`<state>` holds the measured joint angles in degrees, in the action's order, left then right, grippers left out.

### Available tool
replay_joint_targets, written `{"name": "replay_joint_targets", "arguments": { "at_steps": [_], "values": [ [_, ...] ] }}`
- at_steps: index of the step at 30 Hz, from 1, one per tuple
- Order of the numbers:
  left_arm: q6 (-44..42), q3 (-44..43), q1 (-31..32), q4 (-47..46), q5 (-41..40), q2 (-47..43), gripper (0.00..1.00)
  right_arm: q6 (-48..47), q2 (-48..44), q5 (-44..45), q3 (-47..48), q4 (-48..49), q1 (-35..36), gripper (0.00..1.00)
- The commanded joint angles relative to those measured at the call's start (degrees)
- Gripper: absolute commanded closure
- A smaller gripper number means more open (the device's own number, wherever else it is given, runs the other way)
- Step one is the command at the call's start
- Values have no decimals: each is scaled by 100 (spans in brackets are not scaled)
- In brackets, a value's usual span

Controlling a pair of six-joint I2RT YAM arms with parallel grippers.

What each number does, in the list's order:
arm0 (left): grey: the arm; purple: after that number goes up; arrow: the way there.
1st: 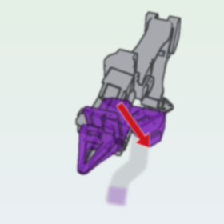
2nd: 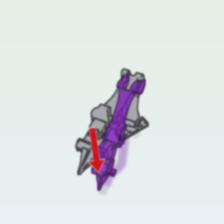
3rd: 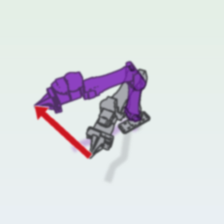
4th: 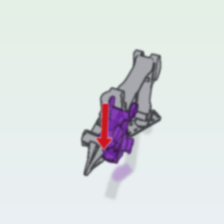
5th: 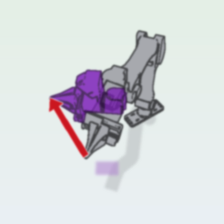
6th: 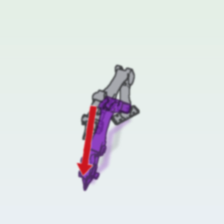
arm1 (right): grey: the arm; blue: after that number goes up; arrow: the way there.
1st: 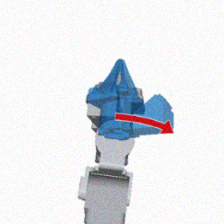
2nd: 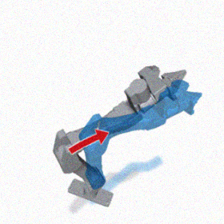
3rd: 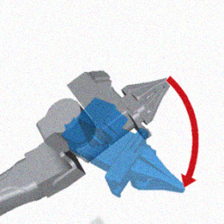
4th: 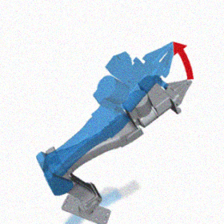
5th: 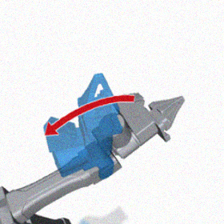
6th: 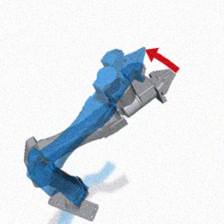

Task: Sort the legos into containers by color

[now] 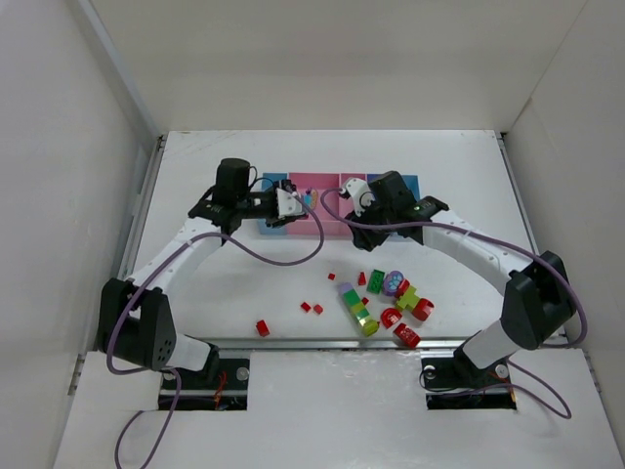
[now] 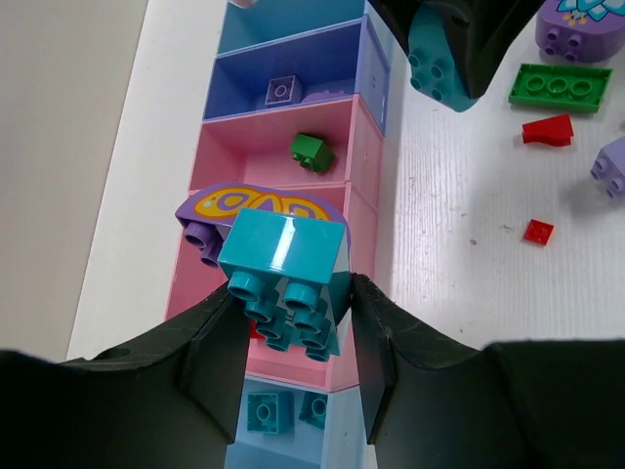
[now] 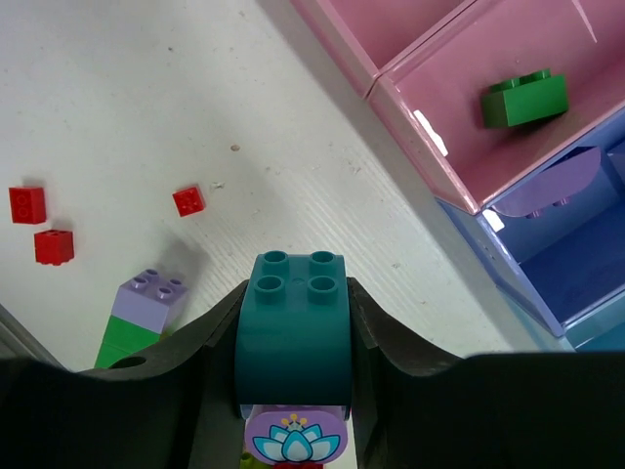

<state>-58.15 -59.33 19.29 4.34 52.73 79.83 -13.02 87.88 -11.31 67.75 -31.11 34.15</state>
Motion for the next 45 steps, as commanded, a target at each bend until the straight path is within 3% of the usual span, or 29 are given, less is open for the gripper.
{"name": "replay_joint_targets", "arguments": {
  "at_steps": [1,7,13,16,17,20,22,24,31,35,38,39,40,45],
  "values": [
    [383,80,-65,-320,211,-328,100,133,-236,-20,28,316,-40,100],
    [1060,211,-232,-671,246,-328,100,238,-60,-20,222,316,-40,100],
    [-363,264,-101,390,598,-433,100,291,-8,-485,336,431,-40,100],
    [-662,264,-101,559,651,-486,100,360,447,-346,537,221,-40,81],
    [-662,264,-101,559,651,-486,100,361,580,-345,599,115,-40,64],
    [-724,264,-101,559,651,-486,100,361,836,-678,705,-44,-40,51],
    [-724,264,-101,559,651,-486,100,361,776,-759,644,60,-40,58],
    [-724,316,-101,559,651,-486,100,431,652,-759,583,228,-40,80],
    [-724,369,-48,559,651,-486,100,914,476,-1109,652,448,-523,100],
    [-514,422,-48,428,651,-486,100,1415,634,-1872,1012,387,-883,100],
    [-303,422,-48,288,590,-539,100,1994,713,-3391,1127,832,-1208,100],
    [-198,475,-48,217,528,-539,100,2240,713,-4405,1022,1200,-1348,100],
    [-31,475,-48,103,528,-539,100,2512,652,-4815,804,2205,-1402,100],
    [1592,957,-118,-1197,195,-811,100,2287,652,-5617,1311,2373,-1402,100]
  ]
}}
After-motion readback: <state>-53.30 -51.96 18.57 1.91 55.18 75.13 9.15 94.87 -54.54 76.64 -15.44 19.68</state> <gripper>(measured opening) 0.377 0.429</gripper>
